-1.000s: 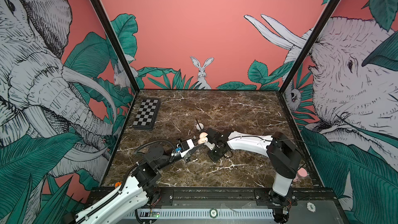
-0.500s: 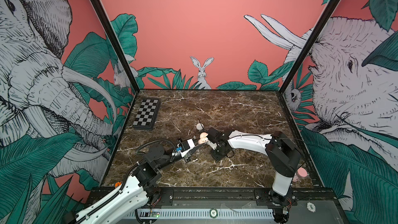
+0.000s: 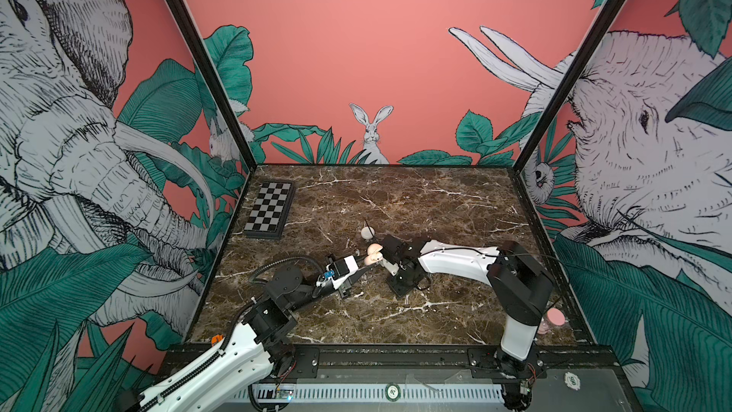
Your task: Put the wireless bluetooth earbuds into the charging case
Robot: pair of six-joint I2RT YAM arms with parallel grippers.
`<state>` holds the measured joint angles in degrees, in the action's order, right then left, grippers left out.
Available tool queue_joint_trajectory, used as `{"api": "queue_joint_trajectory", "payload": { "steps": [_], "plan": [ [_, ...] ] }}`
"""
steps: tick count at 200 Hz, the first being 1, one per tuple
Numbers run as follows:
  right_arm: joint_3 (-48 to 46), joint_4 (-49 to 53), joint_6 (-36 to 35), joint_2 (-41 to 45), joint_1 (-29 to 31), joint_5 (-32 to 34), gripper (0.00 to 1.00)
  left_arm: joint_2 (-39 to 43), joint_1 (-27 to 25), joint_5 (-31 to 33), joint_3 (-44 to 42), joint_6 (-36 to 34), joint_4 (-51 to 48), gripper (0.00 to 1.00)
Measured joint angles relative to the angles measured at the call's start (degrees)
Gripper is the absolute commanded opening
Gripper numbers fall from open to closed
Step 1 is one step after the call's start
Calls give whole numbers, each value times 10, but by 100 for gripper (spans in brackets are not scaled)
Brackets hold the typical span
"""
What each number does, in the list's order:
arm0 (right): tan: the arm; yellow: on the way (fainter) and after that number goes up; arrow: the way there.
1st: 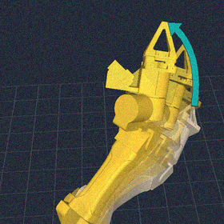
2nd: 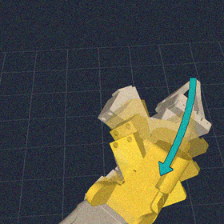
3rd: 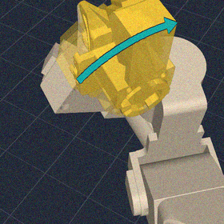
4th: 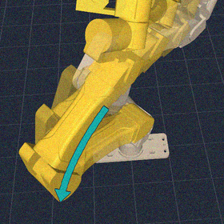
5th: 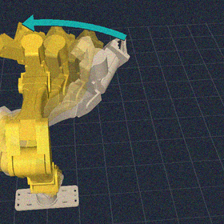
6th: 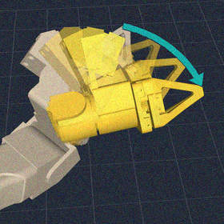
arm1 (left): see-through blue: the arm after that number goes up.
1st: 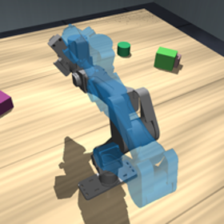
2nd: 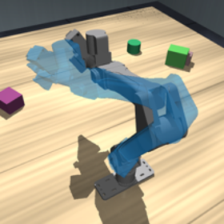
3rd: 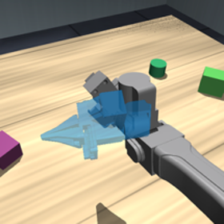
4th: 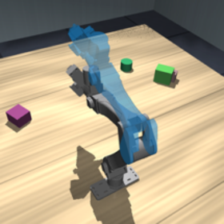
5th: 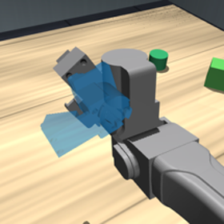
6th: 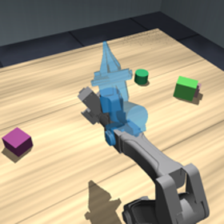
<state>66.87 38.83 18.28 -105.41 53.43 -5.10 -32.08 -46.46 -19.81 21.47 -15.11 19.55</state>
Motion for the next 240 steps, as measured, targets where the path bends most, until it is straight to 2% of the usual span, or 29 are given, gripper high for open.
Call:
{"api": "queue_joint_trajectory", "payload": {
  "steps": [161,200,240],
  "plan": [
    [5,2,33,-3,0,30,15,-2,0,-3,0,0,0,0],
    [-9,-3,38,13,-6,49,13,-3,0,-3,0,0,0,0],
    [-21,-4,42,66,-18,61,12,-9,0,-1,0,6,0,0]
  ]
}}
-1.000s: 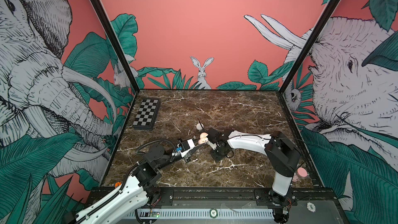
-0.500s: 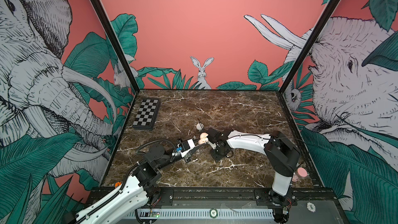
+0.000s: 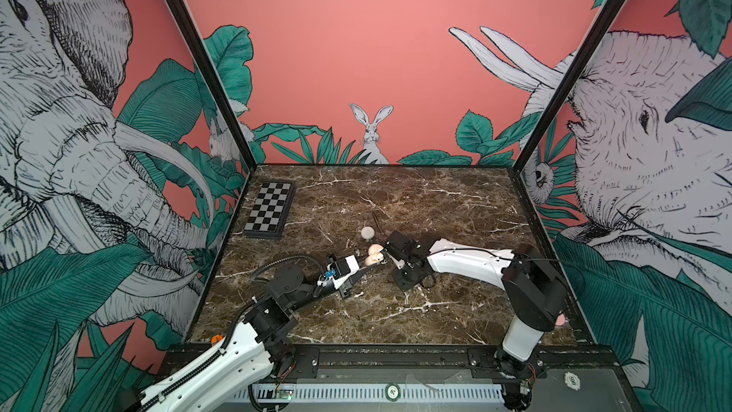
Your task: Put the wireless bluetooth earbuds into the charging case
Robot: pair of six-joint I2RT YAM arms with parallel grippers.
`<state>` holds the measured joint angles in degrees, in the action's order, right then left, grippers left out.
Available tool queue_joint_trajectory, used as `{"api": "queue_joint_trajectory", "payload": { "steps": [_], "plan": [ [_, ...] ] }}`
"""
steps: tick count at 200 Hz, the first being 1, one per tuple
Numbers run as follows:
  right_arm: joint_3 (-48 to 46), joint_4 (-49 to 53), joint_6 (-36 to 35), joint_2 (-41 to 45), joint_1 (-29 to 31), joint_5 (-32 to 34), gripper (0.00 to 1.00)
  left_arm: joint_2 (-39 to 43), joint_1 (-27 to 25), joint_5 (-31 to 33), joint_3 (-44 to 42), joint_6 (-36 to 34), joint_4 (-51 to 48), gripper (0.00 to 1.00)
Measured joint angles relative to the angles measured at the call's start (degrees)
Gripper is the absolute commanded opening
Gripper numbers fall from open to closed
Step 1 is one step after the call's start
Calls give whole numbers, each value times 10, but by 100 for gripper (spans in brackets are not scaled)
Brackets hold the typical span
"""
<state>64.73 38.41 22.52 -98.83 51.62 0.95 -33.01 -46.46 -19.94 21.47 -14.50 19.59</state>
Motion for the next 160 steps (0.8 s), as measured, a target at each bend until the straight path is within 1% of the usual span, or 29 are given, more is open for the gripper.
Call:
{"api": "queue_joint_trajectory", "payload": {
  "steps": [63,101,160],
  "plan": [
    [-13,1,-2,81,-10,19,12,-40,0,7,0,65,36,0],
    [-14,9,-10,131,-16,32,12,-70,0,10,-7,116,89,0],
    [3,37,-22,147,-18,46,12,-123,0,22,-44,176,185,0]
  ]
}}
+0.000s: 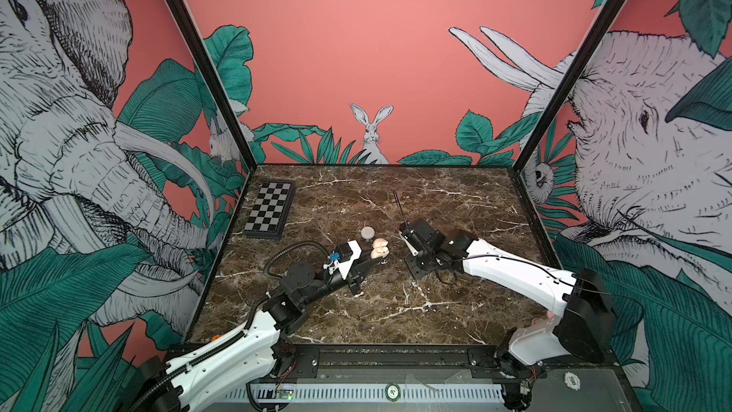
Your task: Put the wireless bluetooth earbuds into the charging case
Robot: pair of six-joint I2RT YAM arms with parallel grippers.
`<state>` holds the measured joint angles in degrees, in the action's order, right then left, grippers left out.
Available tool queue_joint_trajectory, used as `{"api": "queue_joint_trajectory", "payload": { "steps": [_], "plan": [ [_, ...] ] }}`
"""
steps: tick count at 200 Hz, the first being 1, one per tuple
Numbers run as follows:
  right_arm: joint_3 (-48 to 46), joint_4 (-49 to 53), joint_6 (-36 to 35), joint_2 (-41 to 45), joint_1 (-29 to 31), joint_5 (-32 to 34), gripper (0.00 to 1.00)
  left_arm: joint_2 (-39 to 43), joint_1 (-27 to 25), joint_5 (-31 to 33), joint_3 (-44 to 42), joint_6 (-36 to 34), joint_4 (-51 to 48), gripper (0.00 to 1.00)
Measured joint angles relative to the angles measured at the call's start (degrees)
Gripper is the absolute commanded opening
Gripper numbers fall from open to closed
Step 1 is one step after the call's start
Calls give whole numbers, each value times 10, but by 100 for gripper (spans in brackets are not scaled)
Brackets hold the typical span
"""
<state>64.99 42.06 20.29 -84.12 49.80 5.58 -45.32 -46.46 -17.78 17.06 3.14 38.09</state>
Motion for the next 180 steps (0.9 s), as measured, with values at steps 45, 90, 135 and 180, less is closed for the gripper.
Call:
{"api": "queue_joint_trajectory", "payload": {
  "steps": [45,90,135,180],
  "plan": [
    [24,14,-4,21,-1,16,12,-43,-3,14,-16,29,69,0],
    [40,24,-10,38,-2,36,12,-77,-5,21,-26,48,124,0],
    [47,29,-13,52,-3,47,11,-105,-10,24,-28,63,151,0],
    [56,31,-15,71,-3,50,12,-137,-16,24,-29,77,168,0]
  ]
}}
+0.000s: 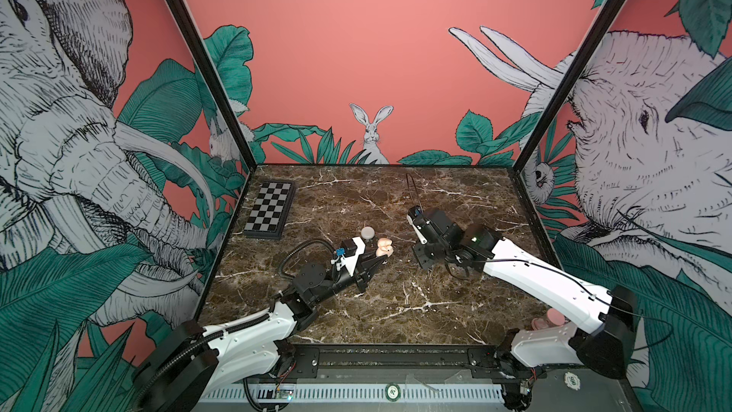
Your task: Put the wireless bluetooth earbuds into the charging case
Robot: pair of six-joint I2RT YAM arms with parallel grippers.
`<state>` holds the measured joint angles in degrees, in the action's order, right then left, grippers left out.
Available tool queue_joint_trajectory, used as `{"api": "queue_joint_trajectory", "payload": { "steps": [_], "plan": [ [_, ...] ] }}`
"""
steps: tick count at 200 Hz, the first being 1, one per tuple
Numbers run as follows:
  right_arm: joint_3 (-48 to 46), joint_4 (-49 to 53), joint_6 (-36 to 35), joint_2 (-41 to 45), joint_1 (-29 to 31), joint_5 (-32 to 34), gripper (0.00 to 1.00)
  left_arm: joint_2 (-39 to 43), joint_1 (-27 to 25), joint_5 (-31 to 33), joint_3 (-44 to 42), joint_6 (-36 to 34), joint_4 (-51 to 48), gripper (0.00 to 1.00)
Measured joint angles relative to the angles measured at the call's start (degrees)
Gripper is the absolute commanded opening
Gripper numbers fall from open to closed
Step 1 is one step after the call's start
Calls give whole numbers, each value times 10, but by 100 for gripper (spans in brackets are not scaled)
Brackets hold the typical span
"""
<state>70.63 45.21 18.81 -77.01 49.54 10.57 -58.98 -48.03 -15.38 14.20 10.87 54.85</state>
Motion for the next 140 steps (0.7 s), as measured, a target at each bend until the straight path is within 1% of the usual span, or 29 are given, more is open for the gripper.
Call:
{"api": "queue_joint_trajectory", "payload": {
  "steps": [46,140],
  "plan": [
    [22,0,0,14,0,2,12,-40,-8,0,0,7,29,0],
    [24,-23,0,28,0,-8,12,-118,-14,0,0,39,111,0]
  ]
}}
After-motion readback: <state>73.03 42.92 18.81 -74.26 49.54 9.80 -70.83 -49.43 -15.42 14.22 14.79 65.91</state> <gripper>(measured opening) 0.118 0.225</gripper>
